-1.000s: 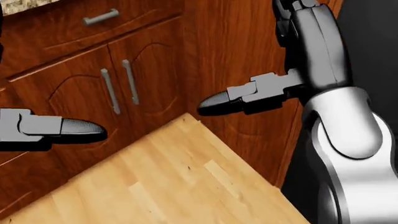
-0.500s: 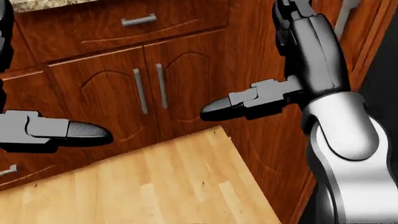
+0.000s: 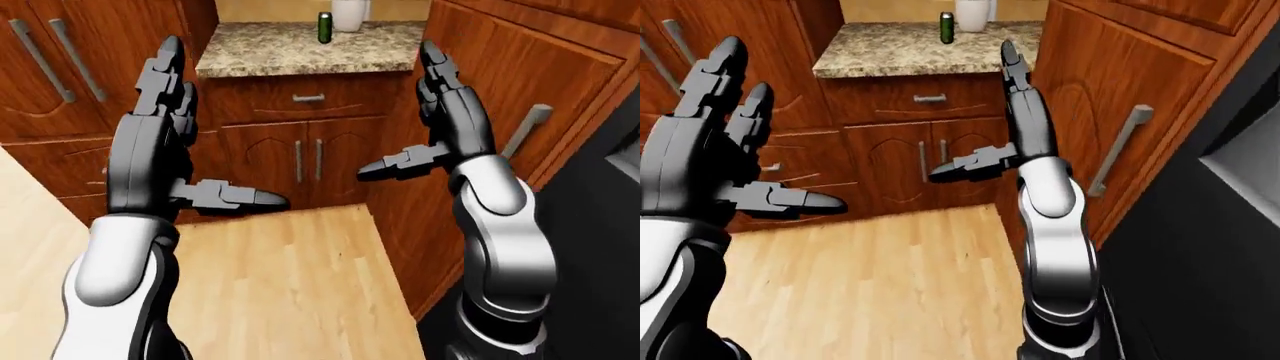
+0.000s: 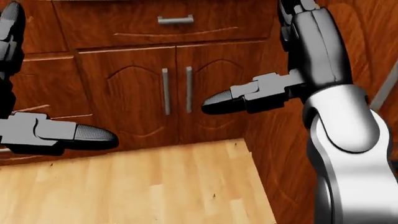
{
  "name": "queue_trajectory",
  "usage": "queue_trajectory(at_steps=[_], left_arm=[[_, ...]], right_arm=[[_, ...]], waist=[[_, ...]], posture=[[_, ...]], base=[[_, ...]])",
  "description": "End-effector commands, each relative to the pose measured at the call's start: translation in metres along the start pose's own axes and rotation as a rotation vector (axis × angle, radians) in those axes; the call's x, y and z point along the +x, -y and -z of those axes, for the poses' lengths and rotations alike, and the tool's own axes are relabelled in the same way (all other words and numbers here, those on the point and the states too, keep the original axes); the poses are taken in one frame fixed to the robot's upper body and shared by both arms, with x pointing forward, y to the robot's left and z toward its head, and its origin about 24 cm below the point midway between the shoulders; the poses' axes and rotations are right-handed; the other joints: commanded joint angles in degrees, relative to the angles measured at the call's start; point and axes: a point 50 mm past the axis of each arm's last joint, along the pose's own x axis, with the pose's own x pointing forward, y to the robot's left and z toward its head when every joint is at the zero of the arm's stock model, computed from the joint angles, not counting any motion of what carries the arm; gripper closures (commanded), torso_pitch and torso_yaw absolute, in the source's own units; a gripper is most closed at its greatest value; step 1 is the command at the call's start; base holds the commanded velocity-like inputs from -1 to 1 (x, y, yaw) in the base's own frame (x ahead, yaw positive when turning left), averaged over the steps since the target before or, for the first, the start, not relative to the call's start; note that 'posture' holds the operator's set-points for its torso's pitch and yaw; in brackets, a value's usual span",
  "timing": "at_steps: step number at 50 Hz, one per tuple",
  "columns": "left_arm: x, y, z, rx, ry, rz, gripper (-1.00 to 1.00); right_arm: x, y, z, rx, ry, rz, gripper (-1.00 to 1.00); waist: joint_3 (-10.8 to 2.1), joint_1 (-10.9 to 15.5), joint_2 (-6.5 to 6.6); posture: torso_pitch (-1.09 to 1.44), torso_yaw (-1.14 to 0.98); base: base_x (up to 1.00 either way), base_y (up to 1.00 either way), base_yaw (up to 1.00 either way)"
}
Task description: Move the drinks to the dining counter.
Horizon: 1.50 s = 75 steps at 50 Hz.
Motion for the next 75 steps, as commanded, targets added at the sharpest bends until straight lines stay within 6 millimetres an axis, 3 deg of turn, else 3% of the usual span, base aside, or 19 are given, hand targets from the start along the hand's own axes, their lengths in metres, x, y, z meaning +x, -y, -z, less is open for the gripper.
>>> queue_trajectory(at_steps=[1, 5, 7, 8, 13, 17, 23, 33, 36, 37, 38, 45, 48, 57, 60, 64, 69, 73, 75], left_arm=[[-0.002, -0.006, -0.014, 0.017, 0.089, -0.051, -1.0], [-0.003, -0.006, -0.015, 0.016, 0.09, -0.051, -1.0], [-0.003, -0.006, -0.015, 0.016, 0.09, -0.051, -1.0], [-0.003, -0.006, -0.015, 0.016, 0.091, -0.051, -1.0], [-0.004, -0.006, -0.016, 0.015, 0.091, -0.052, -1.0], [-0.004, -0.007, -0.016, 0.016, 0.092, -0.053, -1.0], [-0.004, -0.007, -0.017, 0.015, 0.093, -0.054, -1.0], [-0.003, -0.007, -0.019, 0.018, 0.097, -0.051, -1.0], [-0.003, -0.007, -0.02, 0.018, 0.098, -0.051, -1.0], [-0.003, -0.007, -0.02, 0.018, 0.097, -0.051, -1.0], [-0.003, -0.007, -0.02, 0.019, 0.098, -0.051, -1.0], [-0.002, -0.007, -0.02, 0.016, 0.099, -0.052, -1.0], [-0.002, -0.007, -0.021, 0.016, 0.099, -0.052, -1.0], [-0.003, -0.008, -0.021, 0.014, 0.1, -0.054, -1.0], [-0.003, -0.008, -0.021, 0.014, 0.101, -0.055, -1.0], [-0.003, -0.008, -0.02, 0.014, 0.1, -0.055, -1.0], [-0.003, -0.009, -0.02, 0.015, 0.1, -0.055, -1.0], [-0.003, -0.008, -0.02, 0.015, 0.1, -0.055, -1.0], [-0.003, -0.008, -0.02, 0.014, 0.1, -0.054, -1.0]], right_arm=[[-0.002, -0.004, -0.022, -0.003, 0.122, -0.023, -1.0], [-0.003, -0.002, -0.023, 0.002, 0.126, -0.018, -1.0], [-0.003, -0.001, -0.023, -0.005, 0.121, -0.005, -1.0], [0.0, 0.002, -0.02, -0.018, 0.103, 0.025, -1.0], [0.0, 0.0, -0.022, -0.03, 0.109, 0.013, -1.0], [-0.002, 0.0, -0.023, -0.032, 0.117, 0.01, -1.0], [-0.001, -0.002, -0.024, -0.031, 0.122, 0.003, -1.0], [-0.002, -0.001, -0.028, -0.028, 0.133, 0.0, -1.0], [-0.002, -0.001, -0.031, 0.026, 0.139, -0.01, -1.0], [-0.002, -0.001, -0.031, 0.014, 0.137, -0.008, -1.0], [-0.002, -0.001, -0.031, 0.012, 0.137, -0.008, -1.0], [-0.001, -0.001, -0.032, 0.017, 0.141, -0.009, -1.0], [-0.002, -0.001, -0.032, 0.025, 0.142, -0.003, -1.0], [-0.002, -0.002, -0.034, 0.069, 0.158, -0.014, -1.0], [-0.002, -0.002, -0.033, 0.042, 0.15, -0.008, -1.0], [-0.002, -0.003, -0.033, 0.064, 0.156, -0.019, -1.0], [-0.002, -0.001, -0.033, 0.065, 0.16, -0.006, -1.0], [-0.002, 0.001, -0.034, 0.06, 0.159, 0.005, -1.0], [-0.001, 0.001, -0.033, 0.059, 0.157, 0.009, -1.0]], waist=[[-1.23, 0.4, 0.31], [-1.23, 0.8, 1.95], [-1.86, -0.4, 8.76], [0.4, -0.9, 5.34], [-1.27, -1.2, 7.0], [0.67, -1.2, 5.44], [-2.03, -0.8, -0.04], [-1.42, -1.9, 3.29], [-2.17, -1.7, 8.58], [-1.81, -0.9, 6.17], [0.13, -0.9, 7.12], [-0.75, 0.0, 5.8], [-1.7, -1.5, 1.51], [0.74, -1.6, 3.23], [-1.32, -1.9, 7.22], [-2.66, -1.4, 7.89], [-2.47, -2.2, 6.13], [-1.2, -0.4, 1.5], [-1.12, -1.2, 3.64]], posture=[[0.0, 0.0], [0.0, 0.0], [0.0, 0.0], [0.0, 0.0], [0.0, 0.0], [0.0, 0.0], [0.0, 0.0], [0.0, 0.0], [0.0, 0.0], [0.0, 0.0], [0.0, 0.0], [0.0, 0.0], [0.0, 0.0], [0.0, 0.0], [0.0, 0.0], [0.0, 0.0], [0.0, 0.0], [0.0, 0.0], [0.0, 0.0]], base=[[0.37, 0.0, 1.0], [0.37, 0.0, 1.0], [0.3, 0.23, 0.5], [0.0, 0.0, 0.0], [0.09, 0.0, 0.0], [0.56, 0.0, 0.0], [0.68, 0.0, 0.0], [0.69, 0.0, 0.0], [0.56, 0.08, 0.0], [0.39, 0.22, 0.0], [0.39, 0.22, 0.0], [0.34, 0.22, 0.0], [0.2, 0.15, 0.0], [0.0, 0.0, 0.0], [0.0, 0.0, 0.0], [0.0, 0.0, 0.4], [0.0, 0.05, 0.49], [0.0, 0.0, 0.0], [0.0, 0.0, 0.0]])
